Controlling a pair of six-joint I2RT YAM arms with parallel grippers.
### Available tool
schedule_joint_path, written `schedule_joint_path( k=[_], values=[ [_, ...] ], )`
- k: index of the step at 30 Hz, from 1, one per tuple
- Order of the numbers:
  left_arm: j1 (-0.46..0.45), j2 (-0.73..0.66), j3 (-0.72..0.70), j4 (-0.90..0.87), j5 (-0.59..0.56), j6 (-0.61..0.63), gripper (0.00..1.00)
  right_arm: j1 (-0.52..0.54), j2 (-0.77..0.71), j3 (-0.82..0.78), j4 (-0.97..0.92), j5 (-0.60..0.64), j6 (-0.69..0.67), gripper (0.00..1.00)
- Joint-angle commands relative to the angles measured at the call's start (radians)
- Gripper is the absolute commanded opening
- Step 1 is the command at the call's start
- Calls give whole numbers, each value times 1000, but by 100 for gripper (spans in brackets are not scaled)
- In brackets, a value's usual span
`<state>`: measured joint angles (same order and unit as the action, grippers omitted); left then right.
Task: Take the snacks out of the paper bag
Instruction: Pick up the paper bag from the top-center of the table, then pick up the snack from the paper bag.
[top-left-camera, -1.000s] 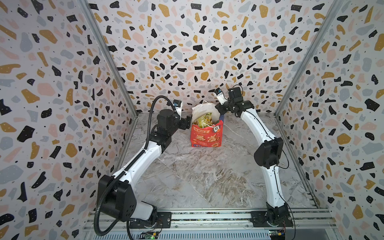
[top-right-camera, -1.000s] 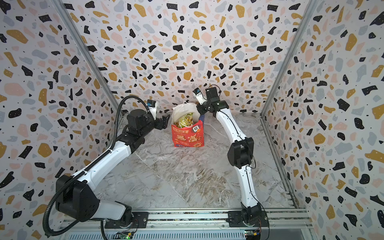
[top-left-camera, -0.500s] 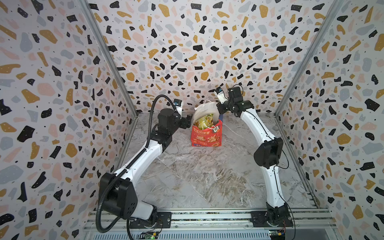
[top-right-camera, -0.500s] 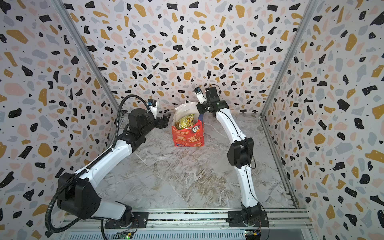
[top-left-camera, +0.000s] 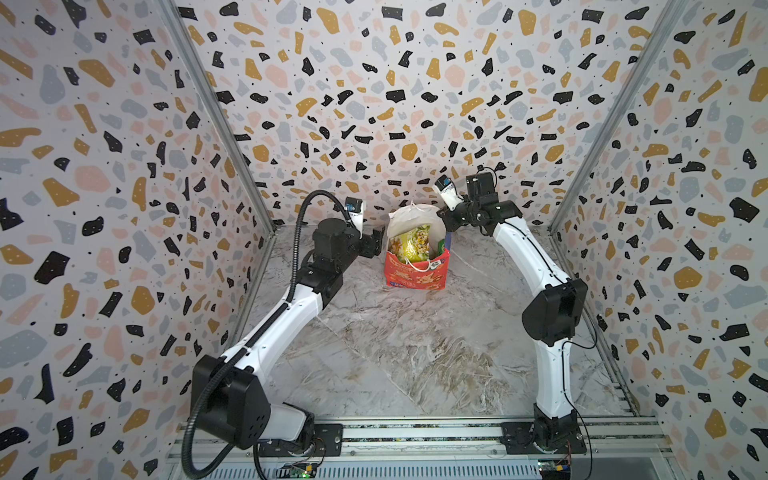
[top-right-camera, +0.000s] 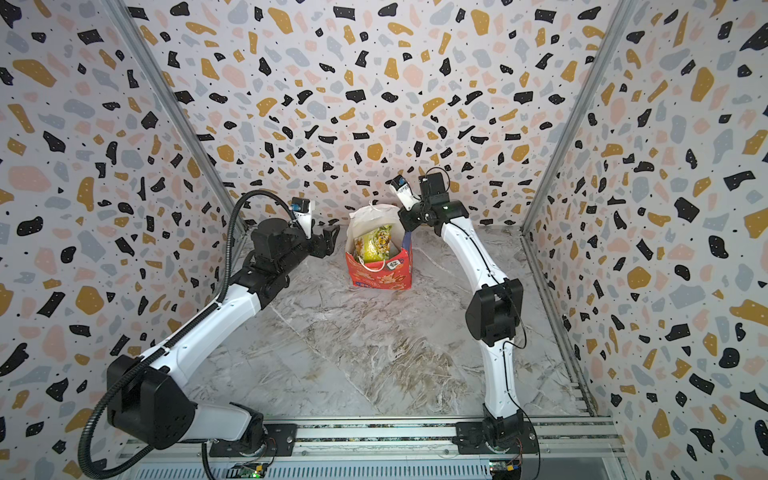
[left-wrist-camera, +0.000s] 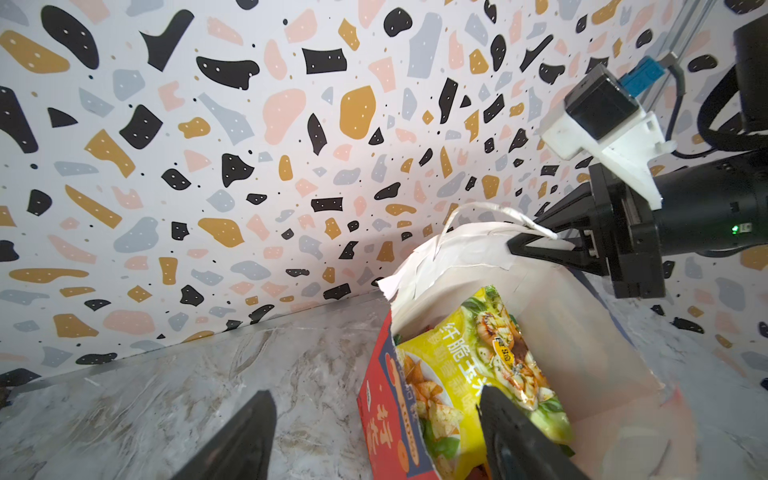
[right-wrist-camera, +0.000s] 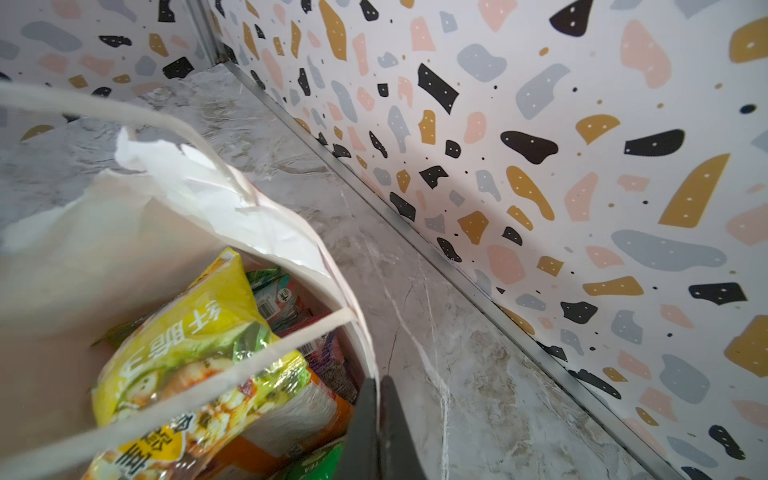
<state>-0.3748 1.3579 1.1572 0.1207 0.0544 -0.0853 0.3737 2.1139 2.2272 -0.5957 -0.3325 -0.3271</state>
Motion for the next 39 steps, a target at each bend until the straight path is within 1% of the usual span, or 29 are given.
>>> schedule_joint_path(
  k=[1,4,6,9,12,16,19,22,28,31,34,39],
  values=[
    [-26,-80,-75,84,-27,-61,75,11,-140,-42,90,-84,-87,0],
    [-56,-145,-150,88,-74,-73,72,25,-222,-201,149,-102,-130,0],
    [-84,-189,-194,78,-106,-76,70,42,-295,-346,246,-102,-147,0],
    [-121,-253,-254,70,-130,-84,69,75,-385,-515,346,-72,-189,0],
    [-157,-279,-284,43,-129,-83,68,98,-447,-635,424,-55,-199,0],
    [-193,-276,-262,-44,-145,-50,68,113,-514,-749,512,-71,-201,0],
    [-198,-280,-264,-43,-135,-25,68,122,-536,-774,517,-106,-204,0],
    [-212,-254,-253,-42,-107,0,68,123,-556,-815,559,-132,-180,0],
    [-281,-191,-205,-50,-85,25,68,123,-582,-865,614,-165,-119,0],
    [-331,-158,-159,-68,-108,20,69,123,-582,-872,623,-174,-98,0],
    [-374,-124,-134,-70,-156,0,68,123,-589,-883,651,-157,-61,0],
    [-427,-57,-109,-74,-242,-30,64,128,-614,-896,672,-182,-23,0]
  ],
)
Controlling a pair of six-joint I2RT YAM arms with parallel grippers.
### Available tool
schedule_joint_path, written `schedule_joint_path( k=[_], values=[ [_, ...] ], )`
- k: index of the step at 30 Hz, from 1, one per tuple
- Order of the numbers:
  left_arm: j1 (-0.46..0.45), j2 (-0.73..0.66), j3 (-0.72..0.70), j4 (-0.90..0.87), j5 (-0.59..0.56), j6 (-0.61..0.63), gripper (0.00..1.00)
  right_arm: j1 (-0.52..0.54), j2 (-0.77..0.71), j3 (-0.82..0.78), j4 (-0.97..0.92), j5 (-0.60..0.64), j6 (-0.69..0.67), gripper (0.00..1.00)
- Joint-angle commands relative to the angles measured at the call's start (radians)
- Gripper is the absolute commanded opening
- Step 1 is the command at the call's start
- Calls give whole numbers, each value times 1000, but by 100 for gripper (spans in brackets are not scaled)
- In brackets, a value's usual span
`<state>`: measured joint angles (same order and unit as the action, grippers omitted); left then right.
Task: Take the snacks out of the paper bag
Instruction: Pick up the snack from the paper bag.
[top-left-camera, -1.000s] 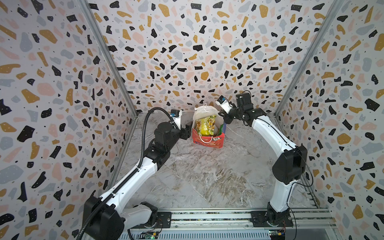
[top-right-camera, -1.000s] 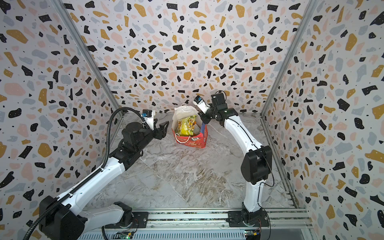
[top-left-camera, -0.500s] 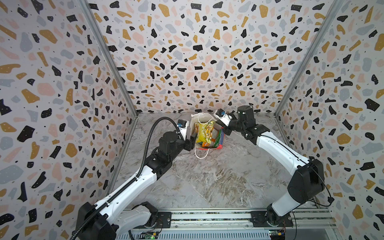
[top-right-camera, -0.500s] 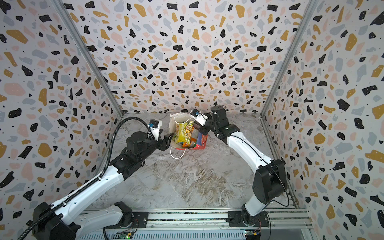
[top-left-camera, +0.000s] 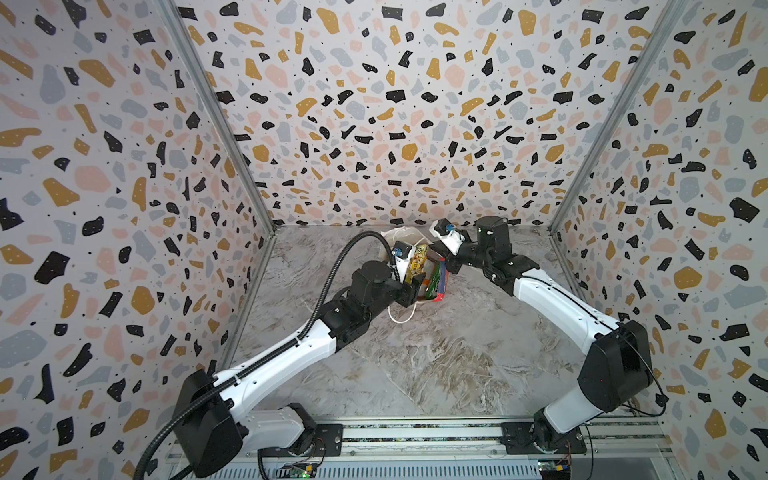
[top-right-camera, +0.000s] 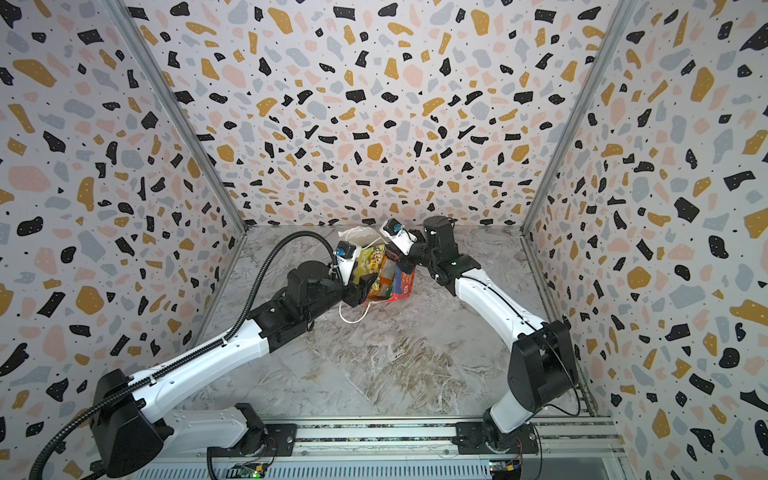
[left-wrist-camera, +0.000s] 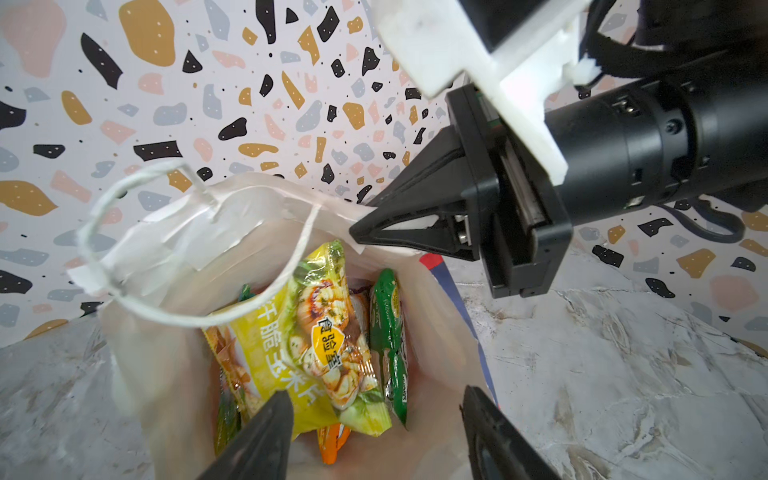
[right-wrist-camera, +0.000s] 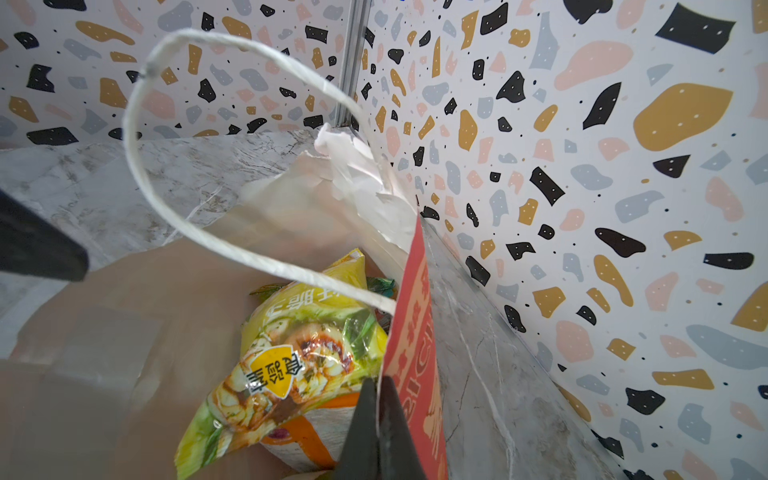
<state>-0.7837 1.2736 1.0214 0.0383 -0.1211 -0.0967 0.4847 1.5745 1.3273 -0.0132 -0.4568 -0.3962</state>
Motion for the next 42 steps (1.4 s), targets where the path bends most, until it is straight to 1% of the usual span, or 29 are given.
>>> schedule_joint_path(
  k=[1,4,7,11,15,21,24,25,26,28,29,30,31,33,35,39,41,42],
  values=[
    [-25,40,29,11,-74,-23,63,18,-82,0,90,-76,49,0],
    [-36,73,43,9,-99,-28,62,26,-110,-25,114,-92,73,0],
    [-44,98,57,-4,-153,-30,61,28,-129,-40,128,-88,103,0],
    [-46,133,66,-5,-220,-44,61,27,-133,-46,130,-86,111,0],
    [-45,150,66,-4,-254,-58,60,28,-138,-52,139,-79,116,0],
    [-45,143,32,1,-330,-57,49,27,-139,-66,150,-83,120,0],
    [-46,151,42,-18,-361,-48,37,27,-146,-81,164,-76,121,0],
    [-46,152,37,-11,-368,-43,37,27,-148,-85,164,-74,119,0],
    [-44,153,33,-3,-370,-38,37,27,-150,-87,164,-71,120,0],
    [-44,164,40,-2,-373,-31,42,28,-151,-88,164,-74,123,0],
    [-45,169,46,-6,-367,-27,42,28,-151,-88,166,-74,124,0],
    [-45,172,48,-5,-355,-23,46,27,-152,-88,164,-75,124,0],
    [-45,176,49,4,-348,-23,54,27,-153,-88,163,-75,125,0],
    [-45,187,58,6,-335,-24,64,28,-153,-89,162,-74,127,0],
    [-44,194,66,12,-323,-24,69,28,-151,-88,163,-74,127,0],
    [-45,213,72,31,-323,-23,70,27,-152,-94,164,-78,131,0],
    [-45,235,76,37,-355,-23,67,27,-153,-98,170,-80,134,0],
    [-45,247,84,32,-372,-20,62,28,-153,-100,171,-79,134,0]
  ],
)
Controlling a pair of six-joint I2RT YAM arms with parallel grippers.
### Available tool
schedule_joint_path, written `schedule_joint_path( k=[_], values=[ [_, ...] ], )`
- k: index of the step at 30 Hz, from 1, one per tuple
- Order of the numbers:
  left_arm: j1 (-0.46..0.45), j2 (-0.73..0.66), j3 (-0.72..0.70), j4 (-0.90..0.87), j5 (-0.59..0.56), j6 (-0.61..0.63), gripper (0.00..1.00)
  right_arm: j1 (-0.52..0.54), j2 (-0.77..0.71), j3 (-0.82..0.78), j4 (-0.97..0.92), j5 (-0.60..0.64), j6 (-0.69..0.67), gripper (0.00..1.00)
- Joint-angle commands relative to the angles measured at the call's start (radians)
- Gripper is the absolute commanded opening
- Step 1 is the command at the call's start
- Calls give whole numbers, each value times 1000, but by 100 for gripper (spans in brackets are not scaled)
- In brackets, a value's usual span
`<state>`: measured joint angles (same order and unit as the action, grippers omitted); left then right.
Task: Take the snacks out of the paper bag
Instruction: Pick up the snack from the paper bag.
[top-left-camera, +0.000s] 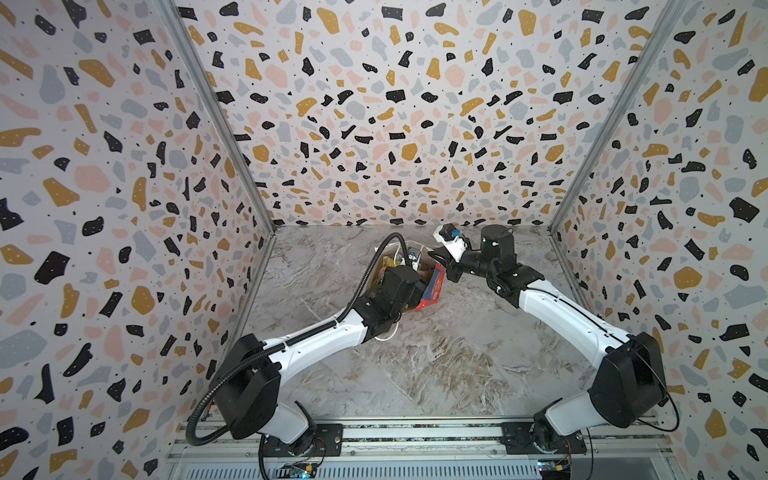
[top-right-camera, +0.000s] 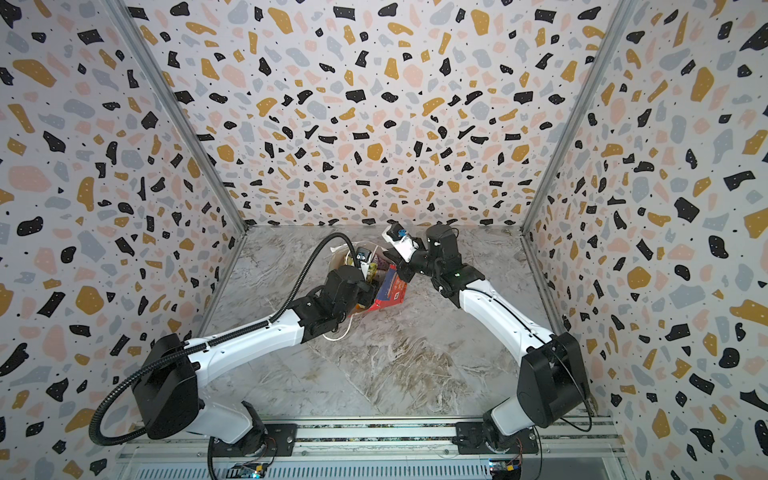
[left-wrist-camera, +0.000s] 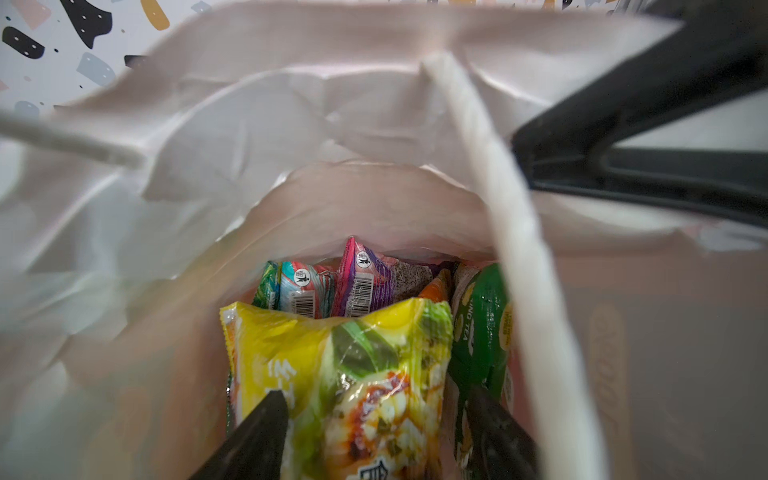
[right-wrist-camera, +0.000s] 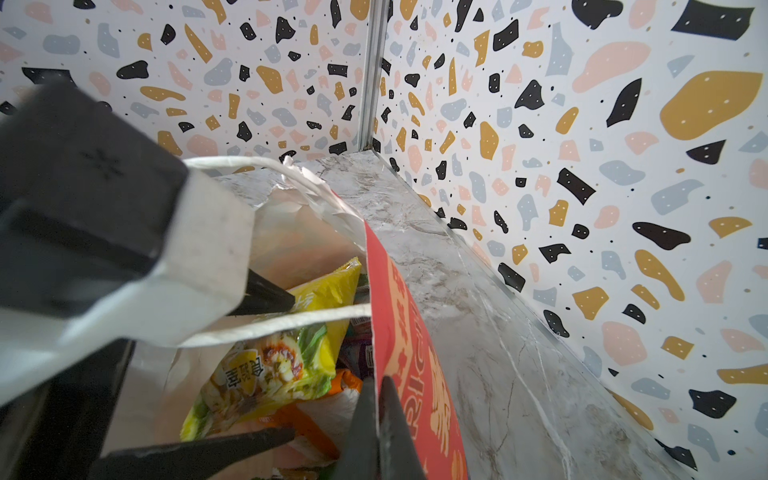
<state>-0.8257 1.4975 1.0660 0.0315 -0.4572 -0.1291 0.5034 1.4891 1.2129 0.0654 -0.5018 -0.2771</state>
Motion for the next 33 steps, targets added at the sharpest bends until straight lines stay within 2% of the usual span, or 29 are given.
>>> schedule_joint_path(
  k=[1,7,12,20,26,33],
  values=[
    [-3,33,43,36,-52,14,56,8,-68,15,91,-34,15,0],
    [-3,29,44,35,-76,14,27,8,-77,8,92,-22,14,0],
    [-3,-16,40,20,-62,18,11,8,-73,10,90,-12,14,0],
    [-2,-120,28,-15,-53,44,0,1,-66,19,86,10,23,0],
    [19,-249,-30,-5,-39,66,0,-19,-59,28,79,14,45,0],
    [114,-383,-99,-31,-15,63,0,-26,-53,41,76,28,57,0]
  ],
)
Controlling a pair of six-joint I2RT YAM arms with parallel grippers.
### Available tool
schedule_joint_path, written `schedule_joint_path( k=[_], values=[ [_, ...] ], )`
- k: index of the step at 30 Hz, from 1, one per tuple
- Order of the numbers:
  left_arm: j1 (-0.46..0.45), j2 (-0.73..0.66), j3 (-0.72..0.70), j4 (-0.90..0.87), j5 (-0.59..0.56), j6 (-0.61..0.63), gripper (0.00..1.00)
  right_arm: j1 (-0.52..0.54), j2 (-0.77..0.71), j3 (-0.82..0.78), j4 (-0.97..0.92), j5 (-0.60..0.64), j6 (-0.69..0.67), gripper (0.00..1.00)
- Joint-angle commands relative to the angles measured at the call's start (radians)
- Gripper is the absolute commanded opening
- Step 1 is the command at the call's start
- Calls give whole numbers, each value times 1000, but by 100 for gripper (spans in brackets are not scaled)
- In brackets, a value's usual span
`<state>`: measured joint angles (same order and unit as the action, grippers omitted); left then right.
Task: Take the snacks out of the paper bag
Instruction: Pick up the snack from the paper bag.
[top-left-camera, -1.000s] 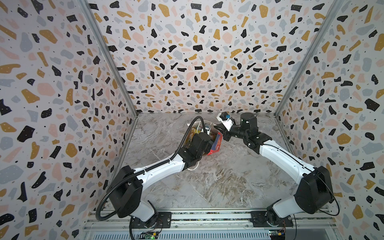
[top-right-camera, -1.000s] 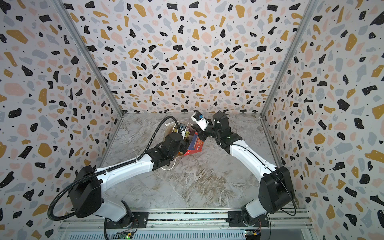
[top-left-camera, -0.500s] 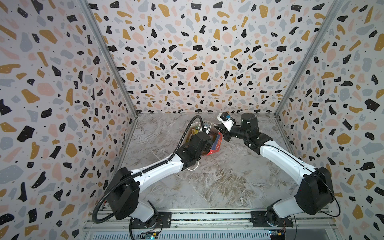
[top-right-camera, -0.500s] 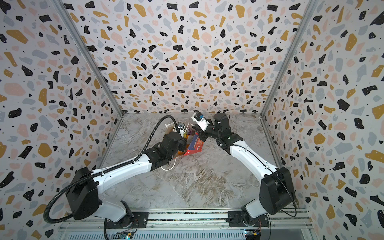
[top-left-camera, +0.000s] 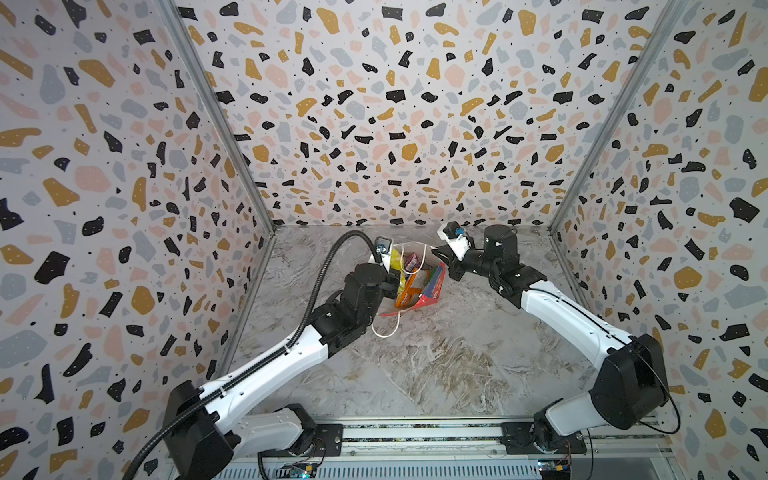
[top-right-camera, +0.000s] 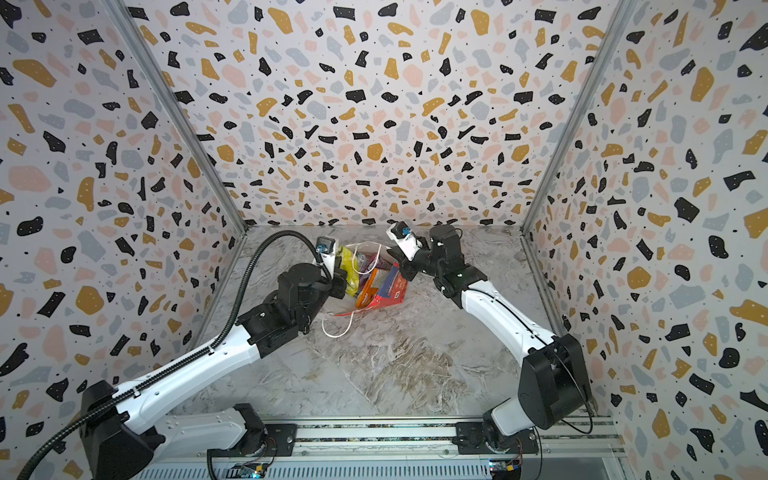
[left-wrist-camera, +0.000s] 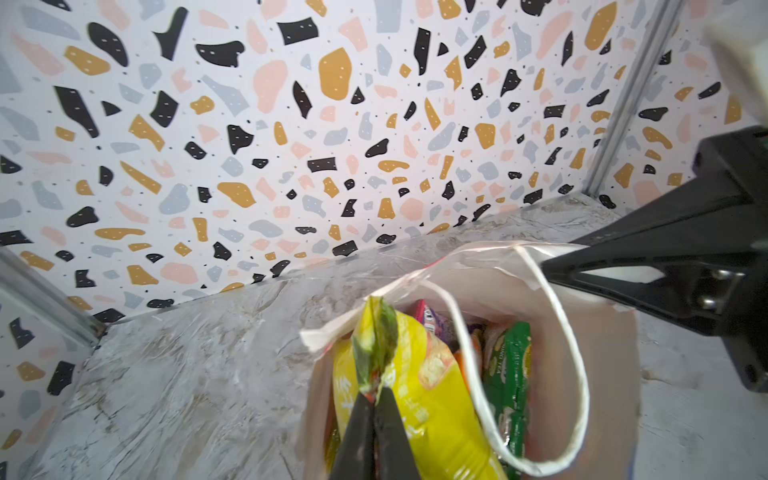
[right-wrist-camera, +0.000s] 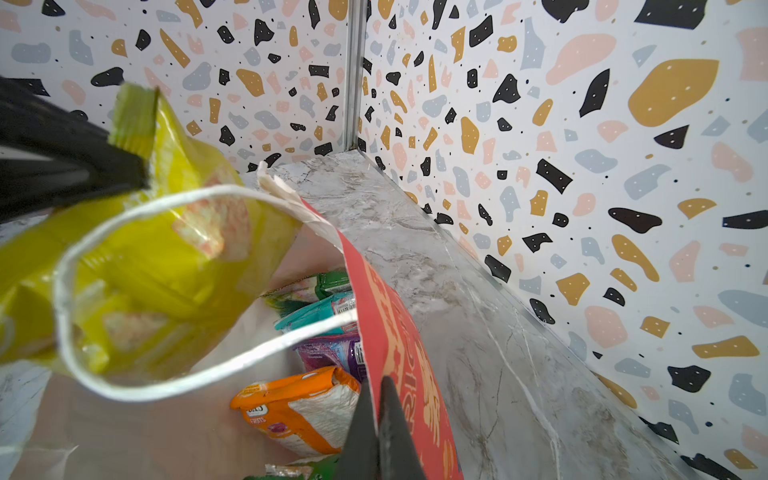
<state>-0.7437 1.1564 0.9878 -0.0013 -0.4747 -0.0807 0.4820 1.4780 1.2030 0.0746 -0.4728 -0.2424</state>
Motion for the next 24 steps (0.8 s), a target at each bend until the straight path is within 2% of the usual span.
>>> schedule_joint_path(
  k=[1,7,11,14,16,18,20,24],
  values=[
    [49,-60,-31,1,2,12,0,-7,-42,52,66,2,28,0],
    [173,-150,-75,101,70,-55,0,-17,-39,55,68,7,37,0],
    [275,-176,-56,172,152,-125,0,-18,-40,55,68,8,40,0],
    [310,-188,-30,217,181,-140,0,-19,-38,55,66,10,39,0],
    [320,-189,-16,230,168,-143,0,-19,-38,55,67,12,39,0],
    [337,-188,-15,238,108,-155,0,-20,-38,56,68,11,41,0],
    [369,-182,-25,245,110,-154,0,-20,-38,57,66,11,41,0],
    [449,-145,-85,300,35,-206,0,-21,-33,57,66,10,43,0]
  ],
)
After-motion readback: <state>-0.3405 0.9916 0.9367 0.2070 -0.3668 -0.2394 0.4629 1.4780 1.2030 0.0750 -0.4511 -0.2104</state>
